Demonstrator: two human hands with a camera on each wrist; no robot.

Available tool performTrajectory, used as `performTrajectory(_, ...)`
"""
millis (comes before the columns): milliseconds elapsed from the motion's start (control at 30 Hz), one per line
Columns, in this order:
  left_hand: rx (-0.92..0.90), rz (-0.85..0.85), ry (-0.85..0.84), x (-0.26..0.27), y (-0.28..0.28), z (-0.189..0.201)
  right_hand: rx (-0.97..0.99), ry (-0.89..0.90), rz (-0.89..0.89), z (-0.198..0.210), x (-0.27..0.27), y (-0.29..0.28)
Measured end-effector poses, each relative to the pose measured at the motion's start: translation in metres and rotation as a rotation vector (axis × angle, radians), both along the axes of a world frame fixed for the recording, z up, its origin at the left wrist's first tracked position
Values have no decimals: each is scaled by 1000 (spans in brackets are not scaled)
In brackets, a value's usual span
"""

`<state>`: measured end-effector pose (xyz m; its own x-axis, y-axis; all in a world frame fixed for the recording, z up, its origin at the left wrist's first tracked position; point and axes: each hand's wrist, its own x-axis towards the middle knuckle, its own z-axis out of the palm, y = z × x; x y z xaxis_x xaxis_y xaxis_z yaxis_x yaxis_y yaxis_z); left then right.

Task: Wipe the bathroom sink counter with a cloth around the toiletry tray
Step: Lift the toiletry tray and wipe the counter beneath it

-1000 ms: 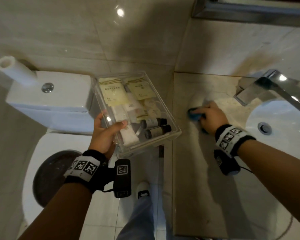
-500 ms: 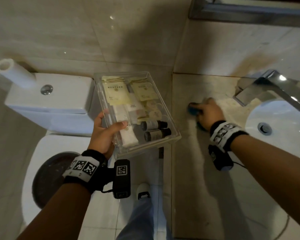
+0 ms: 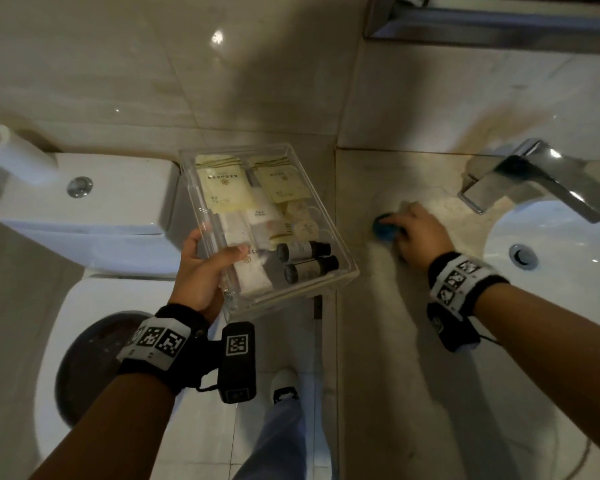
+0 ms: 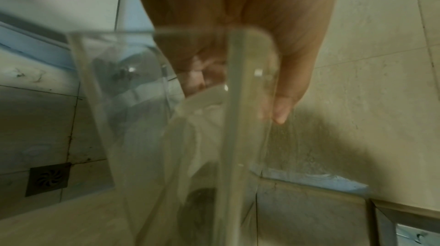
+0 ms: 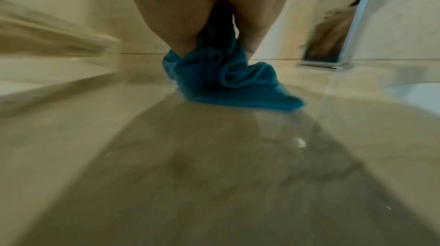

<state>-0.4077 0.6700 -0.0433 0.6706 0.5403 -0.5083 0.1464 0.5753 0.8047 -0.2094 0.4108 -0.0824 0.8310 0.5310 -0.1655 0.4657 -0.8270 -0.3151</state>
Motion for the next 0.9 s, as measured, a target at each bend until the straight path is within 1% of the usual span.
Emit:
performTrajectory(100, -8, -10, 6, 3, -2, 1, -42, -42, -240, 6, 34, -16)
performTrajectory(133, -12, -17, 9, 4, -3, 2, -73, -27, -285, 6, 39, -17)
performTrajectory(200, -20, -29, 12, 7, -5, 1, -128, 35, -302, 6, 39, -15)
performTrajectory(233, -21, -33, 12, 8, -6, 1, -139, 75, -277, 7, 36, -14)
performTrajectory(300, -17, -30, 16, 9, -7, 0, -158, 129, -161, 6, 31, -16)
performTrajectory(367, -13, -28, 20, 11, -7, -2, -158, 99, -34, 3, 30, -22)
performTrajectory(400, -9, -31, 22, 12, -8, -3, -136, 55, -15, 2, 33, -25)
performTrajectory(433, -7, -32, 23, 12, -8, -4, -104, 2, -23, 0, 39, -27)
performTrajectory(500, -11, -29, 19, 12, -9, -5, -65, -60, -119, -5, 54, -26)
performTrajectory(567, -11, -32, 12, 12, -8, -5, -46, -56, -239, -10, 67, -21)
performTrajectory(600, -11, -35, 11, 13, -8, -5, -59, -57, -257, -12, 68, -18)
performTrajectory(633, -11, -36, 11, 14, -7, -5, -82, -66, -239, -14, 65, -13)
performTrajectory(700, -16, -41, 12, 15, -7, -6, -126, -86, -110, -15, 47, -4)
performTrajectory(800, -33, -40, 7, 18, -7, -5, -20, -61, 93, -12, 19, -9)
performTrajectory(867, -27, -40, 4, 21, -8, -5, -9, -78, 119, -9, 28, -19)
performTrajectory(900, -23, -38, 1, 21, -8, -5, -14, -95, 71, -7, 38, -23)
